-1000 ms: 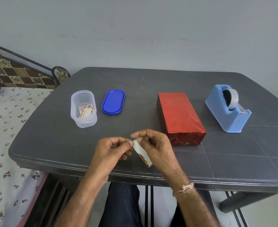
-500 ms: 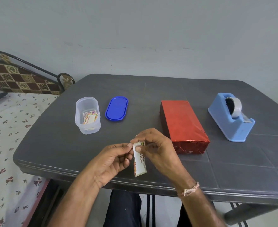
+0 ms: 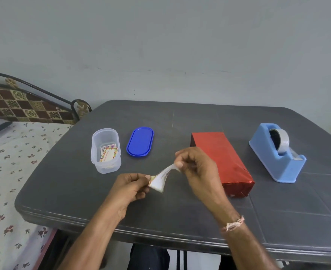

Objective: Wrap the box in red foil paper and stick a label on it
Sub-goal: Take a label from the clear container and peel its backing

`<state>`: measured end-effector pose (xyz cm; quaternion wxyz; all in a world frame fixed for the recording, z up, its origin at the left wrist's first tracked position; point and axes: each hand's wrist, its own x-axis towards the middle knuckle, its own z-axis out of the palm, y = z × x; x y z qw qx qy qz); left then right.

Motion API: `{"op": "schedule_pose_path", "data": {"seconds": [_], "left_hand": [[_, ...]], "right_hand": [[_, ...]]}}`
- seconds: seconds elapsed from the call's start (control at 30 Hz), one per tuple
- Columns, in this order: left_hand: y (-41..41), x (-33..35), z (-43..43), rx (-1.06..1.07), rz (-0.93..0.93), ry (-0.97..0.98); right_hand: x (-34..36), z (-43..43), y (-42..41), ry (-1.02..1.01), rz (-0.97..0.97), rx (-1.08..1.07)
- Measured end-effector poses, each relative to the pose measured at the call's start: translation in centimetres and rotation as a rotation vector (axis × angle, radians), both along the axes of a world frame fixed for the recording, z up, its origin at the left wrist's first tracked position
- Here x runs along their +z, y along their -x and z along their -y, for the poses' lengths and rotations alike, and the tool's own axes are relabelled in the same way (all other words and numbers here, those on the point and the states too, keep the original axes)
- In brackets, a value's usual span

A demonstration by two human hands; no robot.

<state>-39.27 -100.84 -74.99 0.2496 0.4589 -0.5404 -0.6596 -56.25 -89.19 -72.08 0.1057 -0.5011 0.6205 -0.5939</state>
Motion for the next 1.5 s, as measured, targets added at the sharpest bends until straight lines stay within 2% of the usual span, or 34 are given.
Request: {"op": "schedule_pose_path", "data": {"seconds": [0.13, 0.2, 0.3, 0.47, 0.6, 0.77, 0.8, 0.83, 0.9, 0.97, 1.03, 1.13, 1.2, 1.3, 1.37, 1.5], "left_hand": [[1.2, -1.0, 3.0, 0.12, 0.261, 0.368], [1.7, -1.2, 4.0, 0.143, 0.33, 0.481], [2.6, -1.4, 4.8, 0.128, 0.375, 0.57], [3.7, -1.6, 4.6, 0.111, 0.433, 0.723], [4.2, -1.3, 3.9, 0.096, 0.515, 0.796], [3.8, 0.4, 2.2, 0.169, 0.615, 1.076], [3.9, 1.0, 1.7, 0.181, 0.576, 1.107], [4.1, 1.9, 1.3, 0.172, 0.461, 1.07], [5.1, 4.1, 0.4, 0.063, 0.123, 0.847], [6.0, 6.1, -0.3, -0.106, -0.074, 0.697], [6.7, 7.4, -0.7, -0.199, -0.084, 0.703], [7.7, 8.3, -0.9, -0.201, -0.047, 0.73], [8.1, 8.4, -1.0, -0.149, -0.068, 0.721], [8.6, 8.4, -1.9, -0.033, -0.214, 0.581], [9.1, 8.8, -2.9, 0.051, -0.352, 0.449], [10.3, 9.9, -4.4, 0.143, -0.48, 0.222]], "right_hand": [[2.0, 0.2, 2.6, 0.021, 0.033, -0.137], [3.0, 0.3, 3.9, -0.016, 0.008, -0.186], [4.0, 0.5, 5.4, -0.074, -0.032, -0.199], [3.8, 1.7, 6.6, -0.272, -0.246, -0.173], [4.0, 2.2, 6.6, -0.316, -0.3, -0.13], [4.7, 2.5, 6.1, -0.34, -0.361, -0.097], [4.8, 2.5, 6.0, -0.346, -0.377, -0.089], [5.1, 2.4, 5.9, -0.351, -0.394, -0.078], [5.8, 2.3, 5.8, -0.356, -0.426, -0.057], [6.6, 2.3, 5.8, -0.358, -0.46, -0.042], [7.4, 2.3, 5.8, -0.349, -0.483, -0.025], [8.1, 2.1, 6.2, -0.308, -0.489, 0.02], [8.2, 1.6, 6.4, -0.234, -0.407, 0.005], [7.1, -0.2, 6.0, 0.012, 0.011, -0.154], [5.4, -1.7, 4.7, 0.077, 0.22, -0.27], [2.5, -2.8, 2.1, 0.024, 0.685, -0.083]]}}
